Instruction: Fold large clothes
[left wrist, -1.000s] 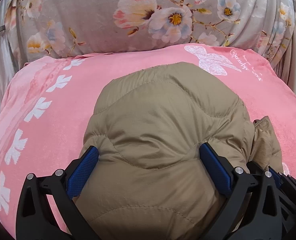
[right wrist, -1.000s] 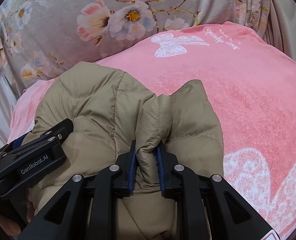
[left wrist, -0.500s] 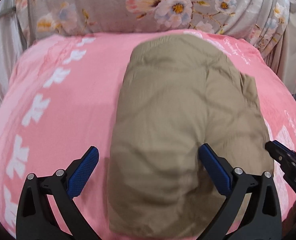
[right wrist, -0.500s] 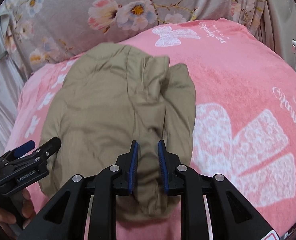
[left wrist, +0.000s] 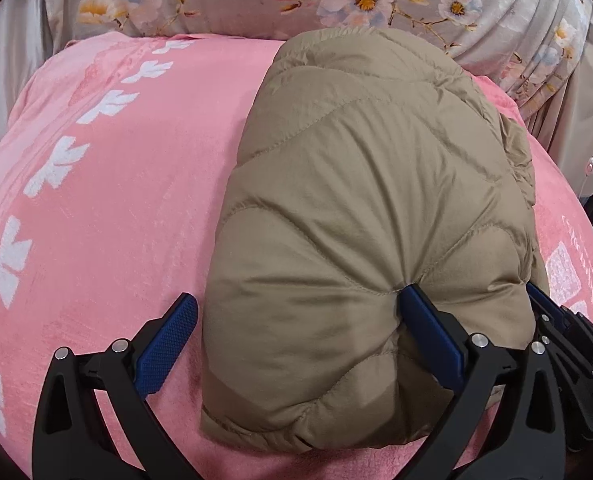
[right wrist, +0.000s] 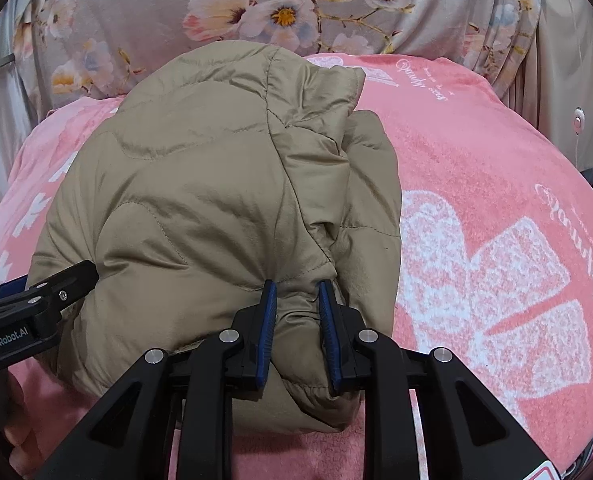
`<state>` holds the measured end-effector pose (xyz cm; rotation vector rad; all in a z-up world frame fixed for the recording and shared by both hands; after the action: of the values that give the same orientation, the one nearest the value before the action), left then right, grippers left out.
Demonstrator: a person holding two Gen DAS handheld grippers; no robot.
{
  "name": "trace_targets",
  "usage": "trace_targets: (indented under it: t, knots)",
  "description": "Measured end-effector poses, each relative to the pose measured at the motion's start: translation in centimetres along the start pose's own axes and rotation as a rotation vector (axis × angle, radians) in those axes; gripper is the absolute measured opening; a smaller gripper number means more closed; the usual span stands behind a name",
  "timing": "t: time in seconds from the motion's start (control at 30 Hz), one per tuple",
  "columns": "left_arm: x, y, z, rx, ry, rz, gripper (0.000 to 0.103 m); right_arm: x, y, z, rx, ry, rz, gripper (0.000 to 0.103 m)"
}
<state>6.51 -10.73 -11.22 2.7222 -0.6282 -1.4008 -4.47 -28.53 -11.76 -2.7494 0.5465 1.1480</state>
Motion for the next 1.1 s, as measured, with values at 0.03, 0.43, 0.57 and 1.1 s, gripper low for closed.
trace_targets:
  t: [0.03, 0.43, 0.57, 1.1]
  knots:
    - [0.1, 0.1, -0.1, -0.003, -0.005, 0.002, 0.098, 0.0, 0.1, 0.1, 0.002, 0.004, -0.005, 0.021]
    - [0.5, 0.7, 0.1, 0.037, 0.024, -0.047, 0.098, 0.3, 0.9, 1.0, 0.031, 0.029, -0.06, 0.021]
    - [0.6, 0.7, 0.1, 0.043, 0.03, -0.051, 0.098, 0.4, 0.8, 1.1, 0.038, 0.036, -0.069, 0.021]
    - [-0.9, 1.0, -0.9, 0.044, -0.023, -0.053, 0.098, -1.5, 2.7, -0.4, 0.028, -0.04, -0.114, 0.036]
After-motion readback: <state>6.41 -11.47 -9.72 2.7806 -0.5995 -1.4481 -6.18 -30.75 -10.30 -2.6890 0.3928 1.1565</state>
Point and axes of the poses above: each gripper's, at about its wrist camera, not at the fingertips, and x roughly the way its jaws point, y to its right, z to its underside, the point moved 5 cm from there along x, roughly the way its jaws point, and after that the axes turned 8 degrees about -x, right-handed, at the moved point
